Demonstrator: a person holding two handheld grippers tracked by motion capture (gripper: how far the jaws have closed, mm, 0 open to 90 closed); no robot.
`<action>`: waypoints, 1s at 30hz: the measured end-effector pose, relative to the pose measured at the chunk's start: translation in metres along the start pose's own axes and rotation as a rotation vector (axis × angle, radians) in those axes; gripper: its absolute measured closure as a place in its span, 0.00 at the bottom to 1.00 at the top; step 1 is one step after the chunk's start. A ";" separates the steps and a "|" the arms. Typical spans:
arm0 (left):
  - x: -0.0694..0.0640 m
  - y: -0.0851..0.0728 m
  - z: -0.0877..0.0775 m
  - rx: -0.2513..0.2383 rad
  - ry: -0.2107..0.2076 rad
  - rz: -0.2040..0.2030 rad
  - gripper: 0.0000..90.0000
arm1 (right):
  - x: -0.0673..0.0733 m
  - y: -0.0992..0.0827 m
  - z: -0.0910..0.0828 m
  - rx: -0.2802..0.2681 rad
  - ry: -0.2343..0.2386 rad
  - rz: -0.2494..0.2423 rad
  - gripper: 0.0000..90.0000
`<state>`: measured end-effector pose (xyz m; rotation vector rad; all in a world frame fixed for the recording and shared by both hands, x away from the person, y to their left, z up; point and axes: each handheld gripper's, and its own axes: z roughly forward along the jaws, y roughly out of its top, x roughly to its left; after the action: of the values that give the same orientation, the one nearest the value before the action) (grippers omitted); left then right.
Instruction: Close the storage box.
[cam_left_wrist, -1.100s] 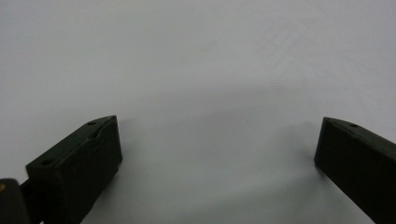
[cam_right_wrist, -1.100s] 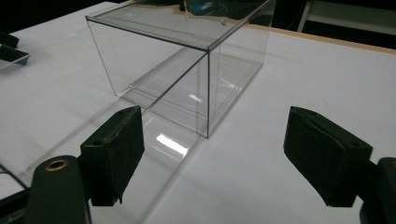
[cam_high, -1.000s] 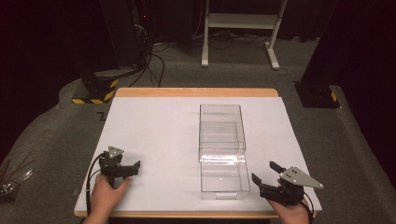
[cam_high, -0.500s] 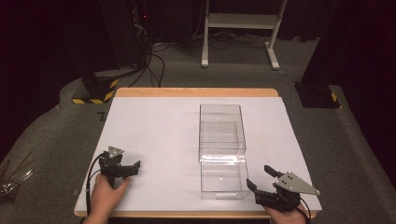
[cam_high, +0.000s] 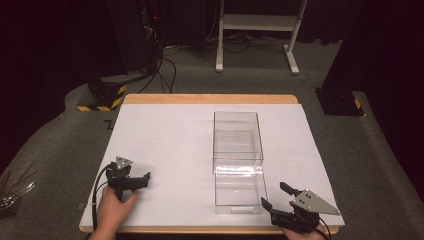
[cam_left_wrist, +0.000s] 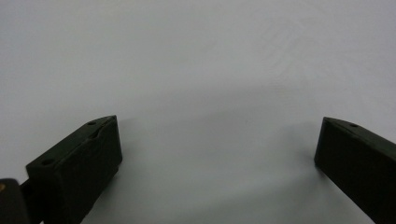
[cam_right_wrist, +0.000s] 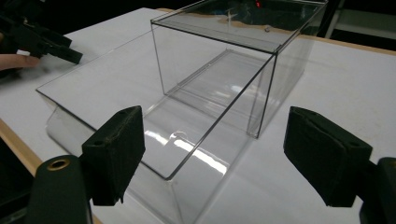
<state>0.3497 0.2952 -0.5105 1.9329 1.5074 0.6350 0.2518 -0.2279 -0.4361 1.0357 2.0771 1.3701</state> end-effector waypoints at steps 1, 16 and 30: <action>0.000 0.000 0.000 0.000 0.000 0.000 0.01 | 0.001 -0.001 -0.001 0.001 0.002 -0.002 0.23; 0.000 0.000 0.000 0.000 0.000 0.000 0.01 | 0.006 -0.009 0.008 0.044 0.034 -0.007 0.23; 0.000 0.000 0.000 0.000 0.000 0.000 0.01 | 0.003 -0.008 0.016 0.030 0.034 0.005 0.22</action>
<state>0.3497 0.2952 -0.5105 1.9328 1.5073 0.6355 0.2584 -0.2176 -0.4499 1.0376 2.1275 1.3724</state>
